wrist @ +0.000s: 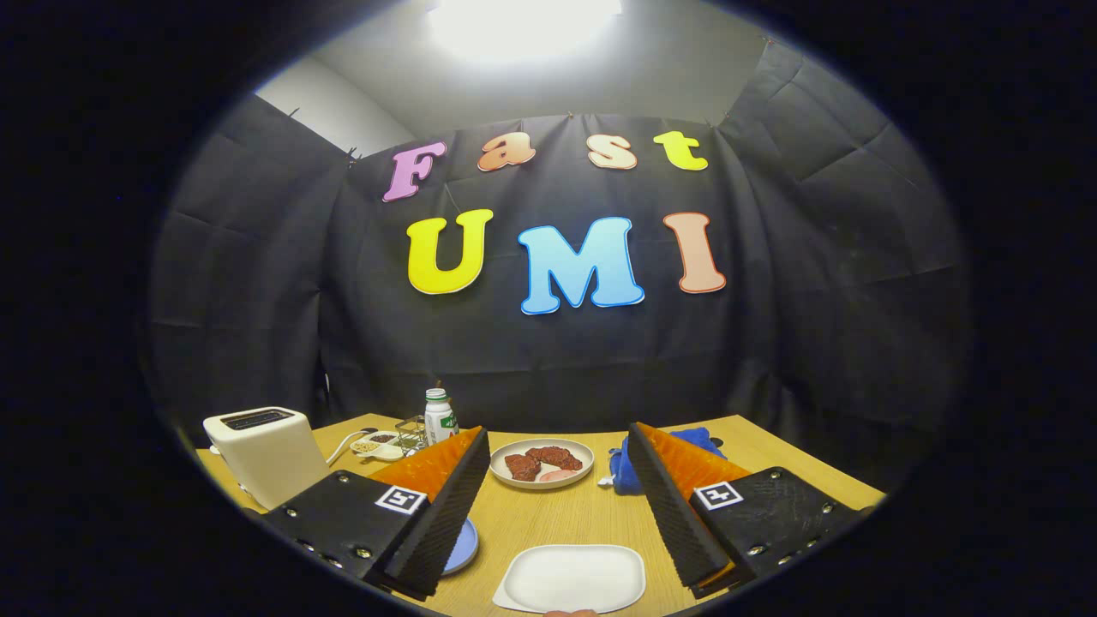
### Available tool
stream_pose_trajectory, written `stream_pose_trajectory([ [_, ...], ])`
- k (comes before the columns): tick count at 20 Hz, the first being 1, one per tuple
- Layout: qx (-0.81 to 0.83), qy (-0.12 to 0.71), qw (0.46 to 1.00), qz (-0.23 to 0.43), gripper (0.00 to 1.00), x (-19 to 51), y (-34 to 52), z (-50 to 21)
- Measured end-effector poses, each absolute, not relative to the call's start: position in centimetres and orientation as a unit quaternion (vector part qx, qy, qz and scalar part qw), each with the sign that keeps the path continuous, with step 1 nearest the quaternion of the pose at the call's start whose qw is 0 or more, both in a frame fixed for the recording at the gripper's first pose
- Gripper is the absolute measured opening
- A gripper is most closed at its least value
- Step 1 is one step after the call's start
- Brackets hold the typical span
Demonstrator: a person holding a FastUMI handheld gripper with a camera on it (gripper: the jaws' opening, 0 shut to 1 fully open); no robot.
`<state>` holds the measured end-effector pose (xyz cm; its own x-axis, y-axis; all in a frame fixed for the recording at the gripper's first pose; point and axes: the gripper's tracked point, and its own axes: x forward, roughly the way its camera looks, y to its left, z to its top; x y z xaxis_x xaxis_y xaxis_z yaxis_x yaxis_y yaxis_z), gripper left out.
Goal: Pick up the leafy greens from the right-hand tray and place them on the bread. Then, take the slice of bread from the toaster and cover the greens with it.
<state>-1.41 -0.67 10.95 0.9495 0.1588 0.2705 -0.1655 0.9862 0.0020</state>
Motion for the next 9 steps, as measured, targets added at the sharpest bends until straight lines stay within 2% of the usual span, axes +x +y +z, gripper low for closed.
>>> stream_pose_trajectory([
  [5, 0.043, -0.16, 0.98, 0.111, 0.98, -3.8, -4.8, 12.6],
  [9, 0.071, -0.172, 0.976, 0.11, 0.98, -5.0, -13.4, 13.9],
])
